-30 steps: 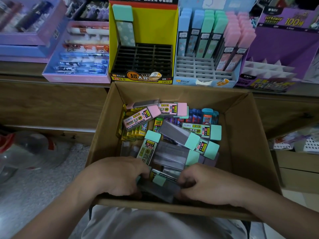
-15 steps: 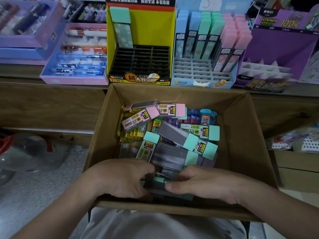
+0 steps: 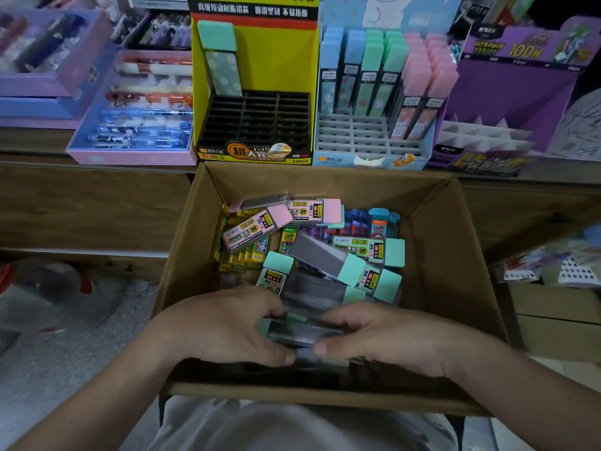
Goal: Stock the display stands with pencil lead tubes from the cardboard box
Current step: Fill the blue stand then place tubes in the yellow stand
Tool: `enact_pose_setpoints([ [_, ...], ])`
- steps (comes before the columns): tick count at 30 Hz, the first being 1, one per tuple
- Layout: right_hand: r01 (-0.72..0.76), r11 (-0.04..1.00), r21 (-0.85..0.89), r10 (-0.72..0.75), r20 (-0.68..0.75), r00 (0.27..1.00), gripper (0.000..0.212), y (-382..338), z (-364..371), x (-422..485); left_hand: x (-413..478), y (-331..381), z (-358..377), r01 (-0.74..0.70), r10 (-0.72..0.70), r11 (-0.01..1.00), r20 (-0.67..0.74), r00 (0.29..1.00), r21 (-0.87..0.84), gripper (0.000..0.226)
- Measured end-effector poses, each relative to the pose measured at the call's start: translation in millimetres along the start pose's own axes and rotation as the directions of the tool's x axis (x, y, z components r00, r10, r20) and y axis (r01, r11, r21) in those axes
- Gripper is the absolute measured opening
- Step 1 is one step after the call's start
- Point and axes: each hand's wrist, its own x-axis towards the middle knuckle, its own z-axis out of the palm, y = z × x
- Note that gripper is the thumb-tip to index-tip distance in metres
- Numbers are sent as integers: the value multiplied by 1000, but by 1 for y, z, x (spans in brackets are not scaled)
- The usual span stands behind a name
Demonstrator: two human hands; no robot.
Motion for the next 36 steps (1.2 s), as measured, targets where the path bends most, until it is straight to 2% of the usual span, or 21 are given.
enact_pose_setpoints([
  [4, 46, 978, 203, -52, 27, 998, 31, -10, -7, -7, 3, -4, -7, -83, 49, 952, -120, 992, -293, 57],
  [8, 94, 908, 408, -123, 44, 991, 38, -19, -15, -11, 9, -5, -14, -260, 33, 769, -370, 928, -584, 47],
  [11, 129, 855, 503, -144, -8, 989, 37, -23, -17, -11, 13, 0, -19, -358, -34, 676, -513, 858, -644, 49],
  [16, 264, 819, 509, -274, -58, 960, 43, -34, -16, -9, 19, 12, -31, -489, -187, 476, -627, 756, -731, 49],
  [19, 377, 794, 476, -360, -131, 924, 40, -43, -14, -6, 22, 22, -34, -538, -171, 347, -616, 769, -768, 42],
  [22, 458, 792, 404, -410, -204, 889, 37, -54, -13, -3, 25, 36, -32, -539, -74, 313, -586, 807, -782, 36],
  [26, 541, 776, 325, -474, -266, 840, 39, -67, -16, 2, 23, 47, -45, -527, -79, 242, -557, 827, -815, 36],
  [29, 598, 757, 264, -531, -286, 798, 46, -73, -16, 9, 23, 52, -47, -475, -53, 145, -486, 872, -868, 47],
  [32, 655, 742, 141, -588, -332, 738, 47, -71, -13, 23, 29, 56, -38, -419, -78, 35, -421, 904, -907, 41],
  [34, 658, 752, 49, -605, -346, 717, 48, -66, -13, 30, 34, 55, -33, -403, -83, 4, -401, 912, -915, 35],
  [36, 649, 758, 67, -595, -335, 731, 52, -60, -15, 34, 37, 53, -32, -395, -64, 2, -395, 917, -918, 29],
])
